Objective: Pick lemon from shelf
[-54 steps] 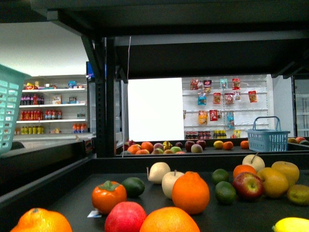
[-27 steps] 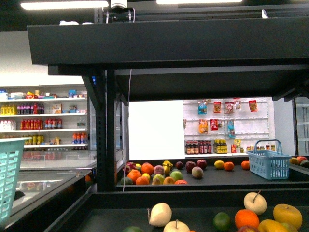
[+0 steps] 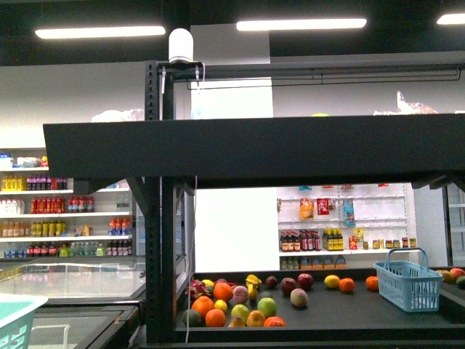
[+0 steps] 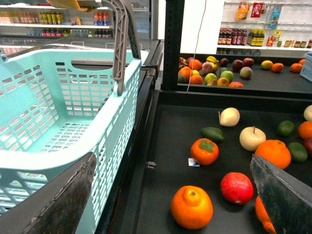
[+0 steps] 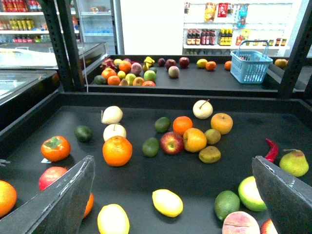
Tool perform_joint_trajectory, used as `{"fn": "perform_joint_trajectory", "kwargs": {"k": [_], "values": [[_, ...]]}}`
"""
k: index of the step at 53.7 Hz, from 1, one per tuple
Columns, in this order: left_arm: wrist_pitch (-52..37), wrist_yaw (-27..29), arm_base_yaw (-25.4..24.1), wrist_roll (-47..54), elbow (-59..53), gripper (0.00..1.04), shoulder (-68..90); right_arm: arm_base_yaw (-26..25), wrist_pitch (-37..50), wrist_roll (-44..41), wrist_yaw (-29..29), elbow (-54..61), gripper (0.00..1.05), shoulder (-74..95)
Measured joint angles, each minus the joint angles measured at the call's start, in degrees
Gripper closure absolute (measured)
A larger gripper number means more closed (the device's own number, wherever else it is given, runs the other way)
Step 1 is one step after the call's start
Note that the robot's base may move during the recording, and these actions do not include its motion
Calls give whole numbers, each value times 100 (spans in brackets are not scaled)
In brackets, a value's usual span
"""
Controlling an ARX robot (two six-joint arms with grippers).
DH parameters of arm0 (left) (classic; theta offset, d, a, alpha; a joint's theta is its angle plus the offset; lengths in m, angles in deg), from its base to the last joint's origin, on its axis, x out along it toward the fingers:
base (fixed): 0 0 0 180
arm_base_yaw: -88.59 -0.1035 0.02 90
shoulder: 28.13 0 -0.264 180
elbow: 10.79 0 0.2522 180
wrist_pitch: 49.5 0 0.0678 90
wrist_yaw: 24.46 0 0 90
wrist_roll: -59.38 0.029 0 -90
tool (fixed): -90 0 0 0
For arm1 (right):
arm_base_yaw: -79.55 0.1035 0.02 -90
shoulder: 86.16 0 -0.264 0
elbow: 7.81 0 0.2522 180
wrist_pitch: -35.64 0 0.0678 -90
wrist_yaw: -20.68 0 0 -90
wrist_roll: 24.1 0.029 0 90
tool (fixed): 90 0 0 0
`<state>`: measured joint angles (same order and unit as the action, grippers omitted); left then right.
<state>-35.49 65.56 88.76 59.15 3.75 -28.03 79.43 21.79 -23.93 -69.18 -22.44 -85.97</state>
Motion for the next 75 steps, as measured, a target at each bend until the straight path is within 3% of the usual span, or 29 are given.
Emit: {"fn": "perform_joint_trajectory", "kwargs": {"k": [22, 28, 37, 49, 61, 75], "values": [[61, -81, -24, -92, 13, 8, 33, 0, 0, 0, -2, 0, 8, 0], [378, -796, -398, -1482, 431, 8, 885, 0, 0, 0, 4, 0, 8, -2], [-634, -1801, -1139, -3980, 1969, 8, 2715, 0, 0, 0, 4, 0, 8, -2], [-1036, -2271, -2072, -6122, 3849, 8, 4977, 0, 0, 0, 4, 0, 8, -2], [-883, -2452, -2828, -7322, 5104, 8, 6933, 0, 0, 0, 4, 0, 8, -2], [-1152, -2468, -2898, -8061, 5764, 8, 8091, 0, 0, 0, 4, -2, 8, -2]]}}
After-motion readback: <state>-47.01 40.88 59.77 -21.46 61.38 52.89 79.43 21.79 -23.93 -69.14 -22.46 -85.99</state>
